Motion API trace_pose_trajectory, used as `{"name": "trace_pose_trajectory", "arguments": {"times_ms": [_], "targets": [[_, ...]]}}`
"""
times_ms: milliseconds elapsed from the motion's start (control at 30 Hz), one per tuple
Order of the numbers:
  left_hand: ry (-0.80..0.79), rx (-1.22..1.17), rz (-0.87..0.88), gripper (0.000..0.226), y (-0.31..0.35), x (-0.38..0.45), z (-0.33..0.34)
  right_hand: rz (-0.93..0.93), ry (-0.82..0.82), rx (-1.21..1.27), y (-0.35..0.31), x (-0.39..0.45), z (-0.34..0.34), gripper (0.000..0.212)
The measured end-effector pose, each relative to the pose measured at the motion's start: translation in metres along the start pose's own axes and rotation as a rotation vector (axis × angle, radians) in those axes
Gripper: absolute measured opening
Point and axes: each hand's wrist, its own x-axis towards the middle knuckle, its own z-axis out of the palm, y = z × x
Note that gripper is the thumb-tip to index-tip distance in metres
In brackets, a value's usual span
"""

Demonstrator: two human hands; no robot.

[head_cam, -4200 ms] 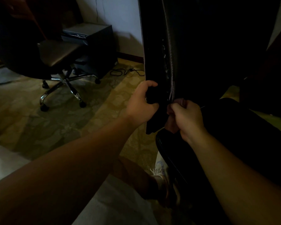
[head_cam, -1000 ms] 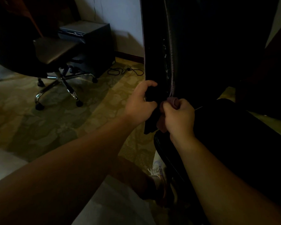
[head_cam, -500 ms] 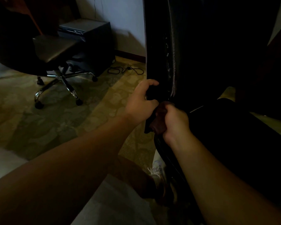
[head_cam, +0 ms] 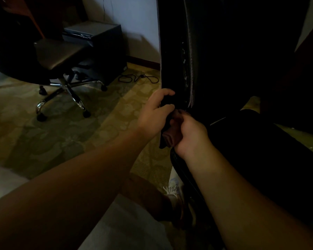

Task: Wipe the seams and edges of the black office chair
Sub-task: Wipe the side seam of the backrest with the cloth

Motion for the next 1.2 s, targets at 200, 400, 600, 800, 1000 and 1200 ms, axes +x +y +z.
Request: {"name": "trace_pose_trajectory", "arguments": {"times_ms": [200,400,600,800,1000,1200], "targets": [[0.002,-0.025,-0.016,0.031,0.002,0.0,0.0,0.038,-0.003,0.046,0.003,0.003,0.0,0.027],[-0.011,-0.082,-0.058,0.033,0.0,0.0,0.0,0.003,-0.035,0.106,0.0,-0.002,0.001,0.026],[-0.013,-0.067,-0.035,0.034,0.001,0.0,0.002,-0.008,-0.081,0.102,-0.009,0.002,0.003,0.03],[-0.014,-0.065,-0.026,0.027,-0.002,0.001,0.0,-0.008,-0.068,0.072,-0.002,0.0,-0.002,0.025],[-0.008,-0.034,-0.012,0.039,-0.004,0.002,0.002,-0.031,-0.134,0.08,-0.01,0.0,0.002,0.025],[-0.031,-0.059,-0.009,0.035,-0.002,0.002,-0.001,0.011,-0.24,0.221,-0.013,-0.001,0.001,0.021]]}}
